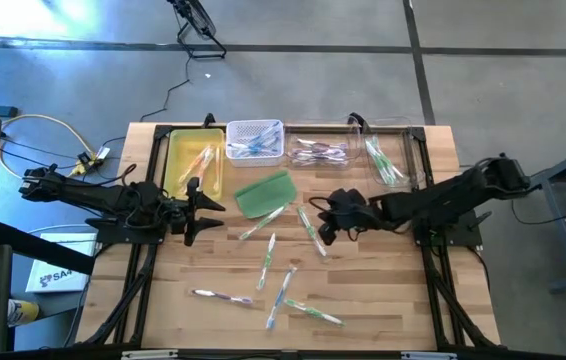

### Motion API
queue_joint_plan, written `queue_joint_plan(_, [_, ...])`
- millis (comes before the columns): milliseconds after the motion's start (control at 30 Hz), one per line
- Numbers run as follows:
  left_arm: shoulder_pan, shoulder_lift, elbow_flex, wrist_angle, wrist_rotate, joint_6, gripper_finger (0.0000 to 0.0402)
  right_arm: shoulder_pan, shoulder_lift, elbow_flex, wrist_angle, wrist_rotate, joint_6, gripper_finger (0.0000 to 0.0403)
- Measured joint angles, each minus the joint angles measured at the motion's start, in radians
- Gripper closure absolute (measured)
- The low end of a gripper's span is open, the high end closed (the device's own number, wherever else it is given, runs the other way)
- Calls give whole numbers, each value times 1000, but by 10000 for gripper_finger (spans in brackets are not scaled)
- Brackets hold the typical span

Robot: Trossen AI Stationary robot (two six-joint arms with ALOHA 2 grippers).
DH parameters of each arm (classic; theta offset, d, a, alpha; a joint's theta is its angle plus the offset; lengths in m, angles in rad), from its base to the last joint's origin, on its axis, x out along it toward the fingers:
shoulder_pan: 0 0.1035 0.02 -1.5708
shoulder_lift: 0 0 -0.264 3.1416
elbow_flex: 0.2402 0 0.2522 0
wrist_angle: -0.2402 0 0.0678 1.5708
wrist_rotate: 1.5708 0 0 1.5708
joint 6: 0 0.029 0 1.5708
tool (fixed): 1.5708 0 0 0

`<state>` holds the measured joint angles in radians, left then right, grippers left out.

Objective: Pick & Place Toothbrushes
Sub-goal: Put the green toothbrush into the right transparent bin

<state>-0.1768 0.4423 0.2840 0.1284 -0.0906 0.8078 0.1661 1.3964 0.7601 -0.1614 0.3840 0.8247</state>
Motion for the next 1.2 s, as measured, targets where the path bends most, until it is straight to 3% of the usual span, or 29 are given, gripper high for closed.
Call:
queue_joint_plan(300, [0, 0, 0, 1, 0, -1, 208, 25, 107, 17, -30, -8, 118, 400])
queue_joint_plan(567, [0, 0, 0, 2, 0, -1, 208, 53, 233, 216, -321, 17, 167, 400])
queue_joint_plan(800, [0, 0, 0, 2, 0, -2, 208, 41, 295, 271, -336, -50, 191, 400])
queue_joint_plan(933, [0, 0, 0, 1, 0, -3, 208, 36, 295, 271, -366, -86, 124, 399])
queue_joint_plan(1067, [0, 1, 0, -2, 0, -6, 208, 36, 295, 271, -365, -149, 114, 369])
queue_joint_plan(1200, [0, 1, 1, -10, 1, -20, 208, 44, 306, 271, -361, -164, 120, 310])
